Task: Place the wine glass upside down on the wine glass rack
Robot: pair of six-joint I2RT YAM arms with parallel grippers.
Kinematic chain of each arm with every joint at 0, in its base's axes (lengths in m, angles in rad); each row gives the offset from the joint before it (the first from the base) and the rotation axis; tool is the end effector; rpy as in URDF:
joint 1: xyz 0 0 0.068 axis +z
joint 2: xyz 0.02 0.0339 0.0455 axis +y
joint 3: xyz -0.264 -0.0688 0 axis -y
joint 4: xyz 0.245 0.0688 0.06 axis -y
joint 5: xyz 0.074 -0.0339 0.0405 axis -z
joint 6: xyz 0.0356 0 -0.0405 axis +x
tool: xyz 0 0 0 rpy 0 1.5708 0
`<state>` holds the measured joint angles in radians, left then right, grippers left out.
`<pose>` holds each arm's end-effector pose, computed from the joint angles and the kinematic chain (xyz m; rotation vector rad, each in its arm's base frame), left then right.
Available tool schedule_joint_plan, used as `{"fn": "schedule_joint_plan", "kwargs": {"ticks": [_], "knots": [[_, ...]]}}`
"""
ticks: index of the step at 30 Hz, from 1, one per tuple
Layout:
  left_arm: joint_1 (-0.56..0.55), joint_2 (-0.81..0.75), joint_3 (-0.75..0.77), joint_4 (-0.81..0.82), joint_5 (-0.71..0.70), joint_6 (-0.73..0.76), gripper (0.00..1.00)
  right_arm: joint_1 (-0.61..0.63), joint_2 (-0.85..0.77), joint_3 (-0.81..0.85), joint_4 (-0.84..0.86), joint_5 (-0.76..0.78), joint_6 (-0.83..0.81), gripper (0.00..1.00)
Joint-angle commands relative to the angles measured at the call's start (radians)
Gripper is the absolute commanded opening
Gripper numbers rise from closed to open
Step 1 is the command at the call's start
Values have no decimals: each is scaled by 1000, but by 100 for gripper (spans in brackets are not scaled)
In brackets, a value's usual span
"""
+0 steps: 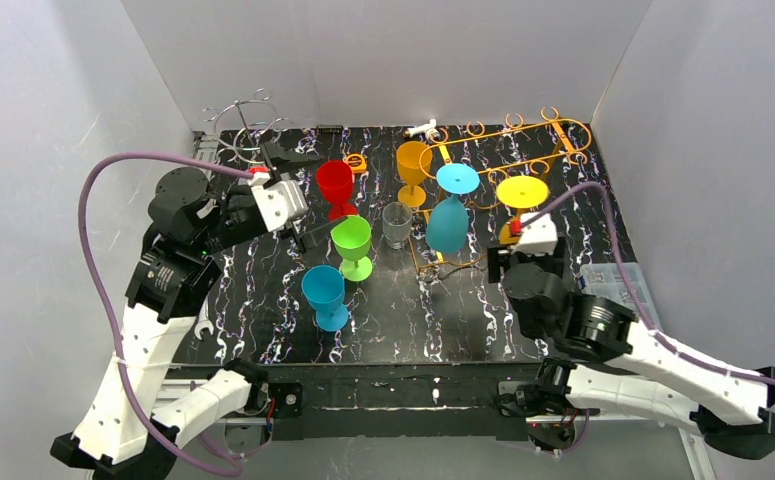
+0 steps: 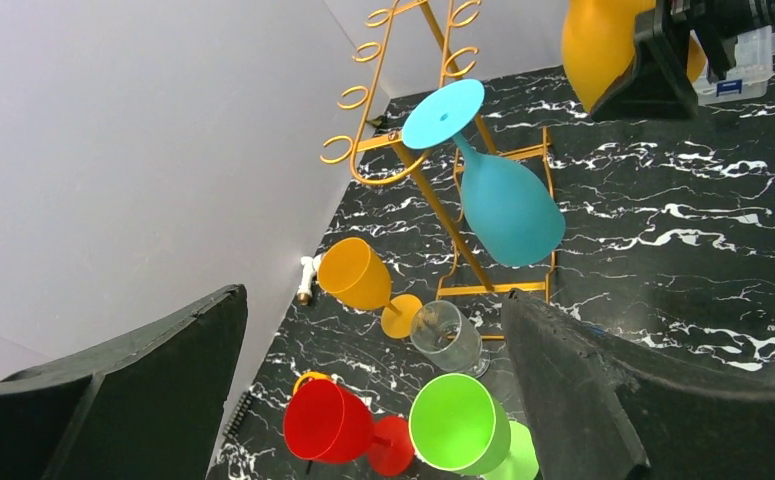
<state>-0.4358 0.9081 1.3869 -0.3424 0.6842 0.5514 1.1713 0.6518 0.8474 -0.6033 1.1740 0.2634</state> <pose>0.1247 -0.0829 0.5016 1.1400 0.9400 -0.3957 0.0767 0.0972 0.3453 -0.0720 1.7244 -0.1093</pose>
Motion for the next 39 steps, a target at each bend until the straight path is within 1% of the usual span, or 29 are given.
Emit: {"fn": "schedule_joint_plan", "kwargs": {"ticks": [1, 2, 4, 5, 7, 9, 10, 12, 16, 17, 20, 22, 26, 28, 31, 34, 39], "knots": [[2, 7, -6, 28, -9, -6, 98, -84, -20, -35, 330, -1, -164, 46], [1, 12, -5, 33, -11, -7, 98, -133, 3, -35, 333, -54, -166, 45], [2, 18, -6, 42, -12, -13, 98, -252, 93, 9, 275, -174, -113, 44], [2, 22, -7, 45, -12, -18, 98, -359, 144, 29, 261, -251, -95, 44], [2, 26, -5, 44, -11, -24, 98, -527, 154, 42, 282, -397, -69, 43], [2, 18, -7, 38, -9, -19, 98, -643, 125, 16, 341, -536, -86, 43], [1, 14, -9, 33, -9, -11, 98, -679, 123, 10, 338, -586, -90, 42], [2, 8, -11, 25, -12, 6, 98, -721, 129, 2, 328, -632, -90, 41], [2, 9, -6, 12, -17, 13, 98, -804, 105, -59, 395, -713, -73, 40], [2, 8, -8, 12, -16, 12, 98, -825, 105, -70, 404, -747, -70, 42], [2, -1, -29, 20, -14, 16, 98, -888, 85, -106, 431, -843, -79, 51], [2, -6, -38, 25, -15, 22, 98, -936, 64, -133, 453, -896, -82, 54], [2, -12, -53, 34, -21, 30, 98, -1042, 61, -152, 483, -1038, -99, 49], [2, -14, -63, 39, -22, 32, 98, -1101, 78, -146, 503, -1112, -97, 48], [2, -20, -79, 46, -21, 37, 98, -1157, 101, -122, 518, -1199, -106, 48], [2, -24, -96, 65, -22, 38, 98, -1190, 129, -94, 523, -1262, -139, 47], [2, -16, -95, 80, -17, 32, 98, -1191, 171, -62, 530, -1288, -171, 46]]}}
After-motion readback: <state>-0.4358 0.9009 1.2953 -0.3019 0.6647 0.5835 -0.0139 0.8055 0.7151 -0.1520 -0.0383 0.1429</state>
